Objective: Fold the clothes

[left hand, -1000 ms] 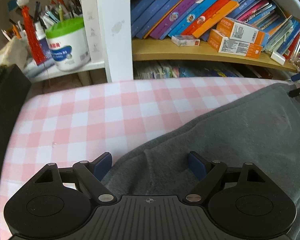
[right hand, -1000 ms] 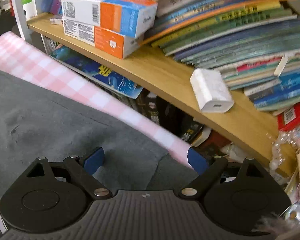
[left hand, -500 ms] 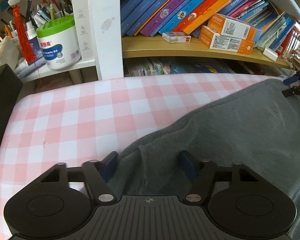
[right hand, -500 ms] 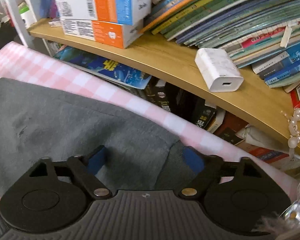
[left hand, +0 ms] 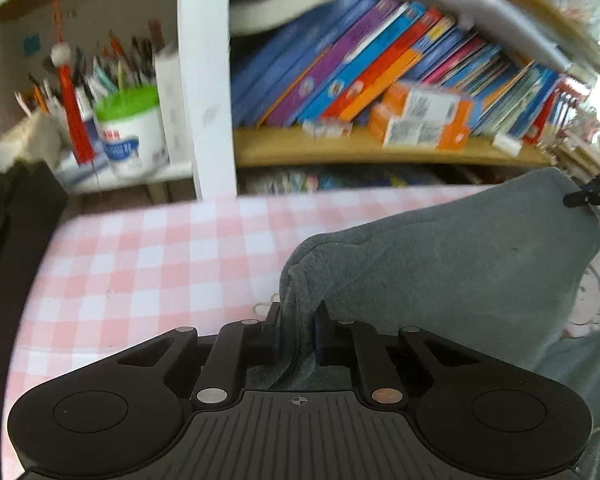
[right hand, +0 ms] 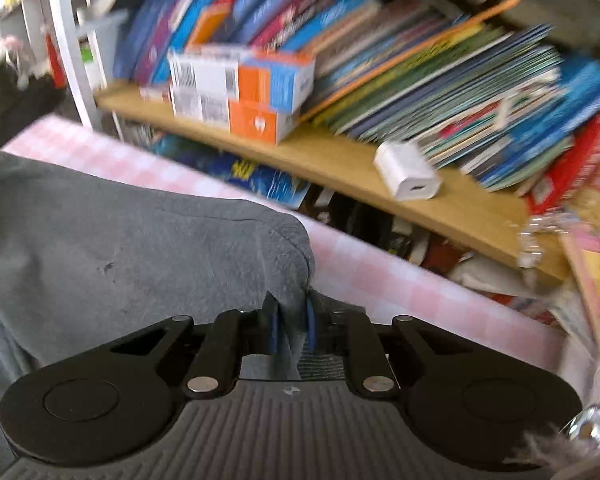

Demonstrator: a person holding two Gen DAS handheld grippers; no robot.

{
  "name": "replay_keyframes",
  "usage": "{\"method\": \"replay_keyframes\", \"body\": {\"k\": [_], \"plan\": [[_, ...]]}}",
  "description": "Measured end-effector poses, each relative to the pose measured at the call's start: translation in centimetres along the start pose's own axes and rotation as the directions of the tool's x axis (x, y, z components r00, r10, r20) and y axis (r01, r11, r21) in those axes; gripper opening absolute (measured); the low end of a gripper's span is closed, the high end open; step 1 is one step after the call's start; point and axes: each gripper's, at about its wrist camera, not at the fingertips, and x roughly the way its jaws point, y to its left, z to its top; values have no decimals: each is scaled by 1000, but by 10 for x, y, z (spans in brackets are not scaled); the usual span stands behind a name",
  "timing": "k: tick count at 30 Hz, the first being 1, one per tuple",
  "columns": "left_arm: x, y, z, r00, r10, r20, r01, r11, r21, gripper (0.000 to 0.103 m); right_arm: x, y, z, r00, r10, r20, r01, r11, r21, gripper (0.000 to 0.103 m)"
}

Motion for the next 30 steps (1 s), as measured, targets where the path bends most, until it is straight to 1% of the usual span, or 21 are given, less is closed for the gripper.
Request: {"method": "replay_keyframes", "body": {"k": [4, 7, 10, 13, 15, 18, 20, 21, 23, 24, 25, 26, 27, 28, 29, 30], "plan": [[-36, -17, -8, 997, 16, 72, -18, 999, 26, 13, -42, 12, -21, 996, -57, 73, 56, 998, 14, 12], [-62, -30, -18, 992, 28, 121, -33, 998, 44, 13, -73, 24, -44, 988, -97, 120, 95, 995, 20, 12], [-88, -41, -31, 984, 35, 174, -41, 999, 34, 14, -100, 39, -70, 975, -143, 168, 142, 990, 18, 12], [-111, -56, -47, 972, 45, 229, -54, 998, 35, 14, -122, 58, -98, 959, -191, 209, 196, 981, -4, 12], [-122, -64, -58, 968, 55, 243, -65, 997, 33, 15, -135, 71, -118, 949, -215, 232, 227, 974, -25, 12], [-134, -73, -79, 971, 75, 226, -81, 997, 17, 19, -151, 90, -148, 936, -241, 256, 266, 962, -65, 12], [-137, -75, -95, 979, 85, 187, -85, 996, -10, 23, -159, 100, -167, 937, -241, 252, 270, 959, -88, 13], [-139, -75, -103, 982, 89, 164, -85, 996, -26, 23, -163, 106, -177, 939, -239, 248, 270, 958, -100, 14], [-141, -75, -119, 989, 92, 112, -85, 994, -66, 31, -169, 114, -193, 947, -234, 221, 264, 958, -113, 20], [-141, -74, -126, 993, 90, 82, -82, 992, -94, 32, -172, 117, -201, 951, -233, 206, 259, 960, -111, 26], [-142, -72, -133, 994, 91, 56, -84, 989, -121, 35, -174, 119, -207, 954, -233, 187, 254, 962, -100, 30], [-143, -70, -140, 995, 93, 28, -87, 985, -149, 40, -176, 119, -212, 959, -231, 163, 245, 966, -77, 32], [-145, -69, -147, 996, 94, 8, -92, 980, -175, 42, -178, 119, -217, 965, -224, 137, 233, 971, -49, 34], [-148, -69, -151, 995, 98, 0, -96, 976, -197, 48, -180, 118, -220, 969, -218, 114, 222, 975, -20, 38], [-152, -68, -156, 995, 103, -2, -101, 971, -218, 56, -181, 117, -223, 974, -211, 87, 211, 977, 13, 40], [-156, -68, -161, 994, 107, -4, -105, 965, -239, 60, -182, 115, -225, 979, -198, 58, 195, 980, 51, 42]]}}
